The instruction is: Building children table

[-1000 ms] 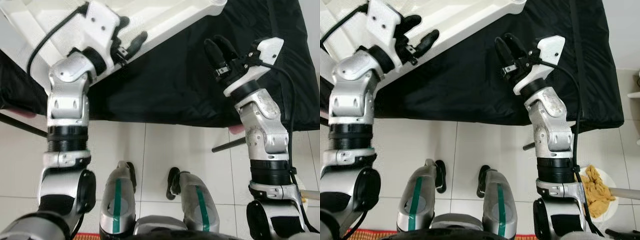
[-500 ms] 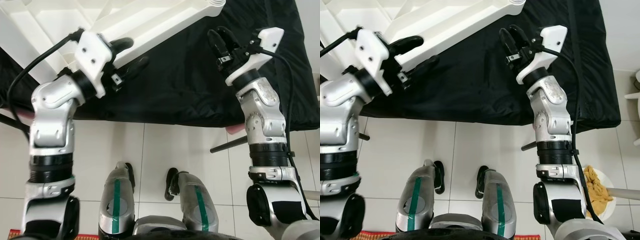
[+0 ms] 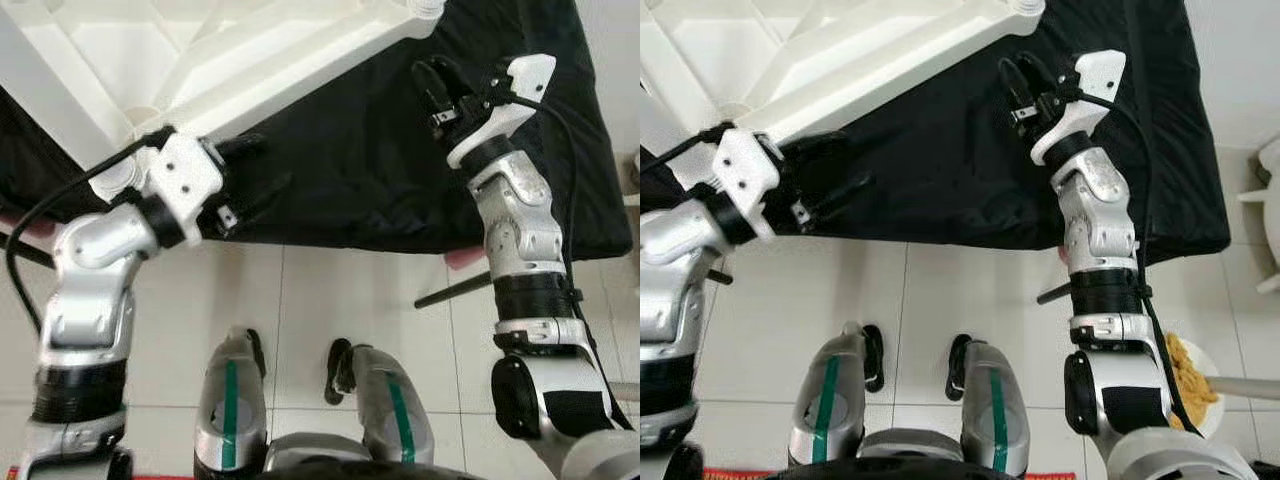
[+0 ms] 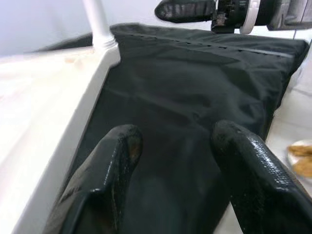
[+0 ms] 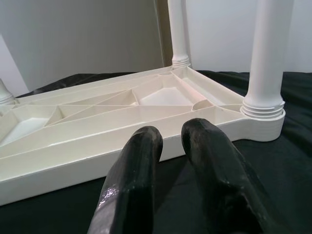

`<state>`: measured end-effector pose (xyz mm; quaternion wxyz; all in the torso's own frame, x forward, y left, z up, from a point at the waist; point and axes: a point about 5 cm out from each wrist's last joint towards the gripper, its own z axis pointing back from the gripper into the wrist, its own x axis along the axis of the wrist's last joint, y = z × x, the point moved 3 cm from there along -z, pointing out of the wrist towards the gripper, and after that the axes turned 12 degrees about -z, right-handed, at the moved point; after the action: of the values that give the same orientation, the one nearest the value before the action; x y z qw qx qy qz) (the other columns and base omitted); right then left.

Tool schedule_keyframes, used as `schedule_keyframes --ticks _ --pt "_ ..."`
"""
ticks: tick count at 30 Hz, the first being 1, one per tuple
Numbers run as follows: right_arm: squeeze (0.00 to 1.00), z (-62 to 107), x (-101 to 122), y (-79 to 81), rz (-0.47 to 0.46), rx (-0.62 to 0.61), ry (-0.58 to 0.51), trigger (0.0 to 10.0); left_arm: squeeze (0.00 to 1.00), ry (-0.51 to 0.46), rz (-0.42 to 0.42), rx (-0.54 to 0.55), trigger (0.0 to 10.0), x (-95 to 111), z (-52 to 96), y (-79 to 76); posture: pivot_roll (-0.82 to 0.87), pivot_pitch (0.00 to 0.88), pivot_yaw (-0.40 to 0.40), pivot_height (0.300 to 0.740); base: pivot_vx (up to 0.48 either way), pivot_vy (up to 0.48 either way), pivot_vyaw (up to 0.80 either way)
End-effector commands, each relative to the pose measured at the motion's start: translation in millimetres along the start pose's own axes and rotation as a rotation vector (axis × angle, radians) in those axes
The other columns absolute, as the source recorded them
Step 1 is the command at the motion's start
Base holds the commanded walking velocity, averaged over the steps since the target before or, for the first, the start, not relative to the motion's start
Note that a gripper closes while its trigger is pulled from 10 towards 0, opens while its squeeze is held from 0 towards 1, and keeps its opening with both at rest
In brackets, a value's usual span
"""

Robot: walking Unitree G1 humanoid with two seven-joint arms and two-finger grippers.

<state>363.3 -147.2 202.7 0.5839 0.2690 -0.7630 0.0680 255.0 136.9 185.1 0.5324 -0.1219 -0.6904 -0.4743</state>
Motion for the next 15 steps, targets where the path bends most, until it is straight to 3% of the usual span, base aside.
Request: schedule_keyframes --ticks 1,7,15 --pt "0.0 -0.7 -3.9 -1.0 0.004 0.008 0.009 10.0 0.0 -0.008 0.044 -0.036 10.0 4.6 10.5 -2.4 0.17 0.105 -0.076 0.74 0.0 0.0 0.0" --pt "0.0 -4.6 -4.8 -2.8 0.005 0.016 0.008 10.0 0.0 0.016 0.053 0.023 10.0 2.1 24.1 2.5 0.18 0.107 -0.081 0.74 0.0 0.0 0.0" --pt "0.0 -9.1 -7.0 -3.5 0.003 0.026 0.009 10.0 0.0 0.073 0.085 0.036 10.0 -1.9 43.9 -5.4 0.21 0.112 -0.095 0.74 0.0 0.0 0.0"
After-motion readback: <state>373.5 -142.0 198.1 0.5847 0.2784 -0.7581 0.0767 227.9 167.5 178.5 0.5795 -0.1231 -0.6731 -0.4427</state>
